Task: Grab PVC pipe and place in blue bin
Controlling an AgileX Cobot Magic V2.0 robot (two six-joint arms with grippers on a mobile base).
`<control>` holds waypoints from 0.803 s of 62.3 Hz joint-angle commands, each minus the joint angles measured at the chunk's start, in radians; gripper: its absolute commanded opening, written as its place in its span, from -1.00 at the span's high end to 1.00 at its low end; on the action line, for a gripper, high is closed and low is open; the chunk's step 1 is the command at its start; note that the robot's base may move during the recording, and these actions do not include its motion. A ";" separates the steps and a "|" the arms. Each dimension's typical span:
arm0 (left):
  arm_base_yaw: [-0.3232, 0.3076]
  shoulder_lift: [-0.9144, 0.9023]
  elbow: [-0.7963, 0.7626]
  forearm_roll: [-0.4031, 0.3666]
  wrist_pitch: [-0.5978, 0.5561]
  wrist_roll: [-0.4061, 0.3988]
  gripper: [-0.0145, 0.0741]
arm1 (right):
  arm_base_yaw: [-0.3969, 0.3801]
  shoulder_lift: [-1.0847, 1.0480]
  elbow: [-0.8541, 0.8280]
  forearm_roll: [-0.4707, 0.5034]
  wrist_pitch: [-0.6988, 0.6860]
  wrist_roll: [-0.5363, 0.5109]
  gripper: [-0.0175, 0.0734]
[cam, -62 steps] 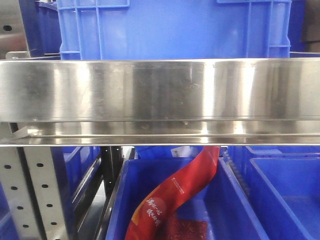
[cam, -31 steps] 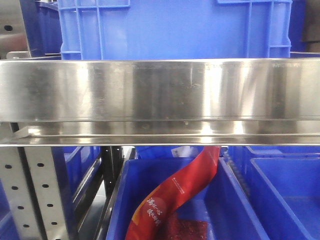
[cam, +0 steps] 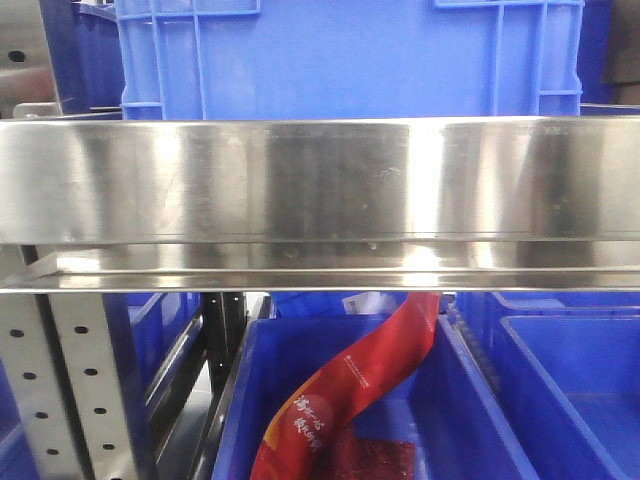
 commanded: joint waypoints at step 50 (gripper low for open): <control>0.045 -0.358 0.316 -0.024 0.021 -0.070 0.92 | -0.007 -0.112 0.116 -0.030 0.009 -0.002 0.95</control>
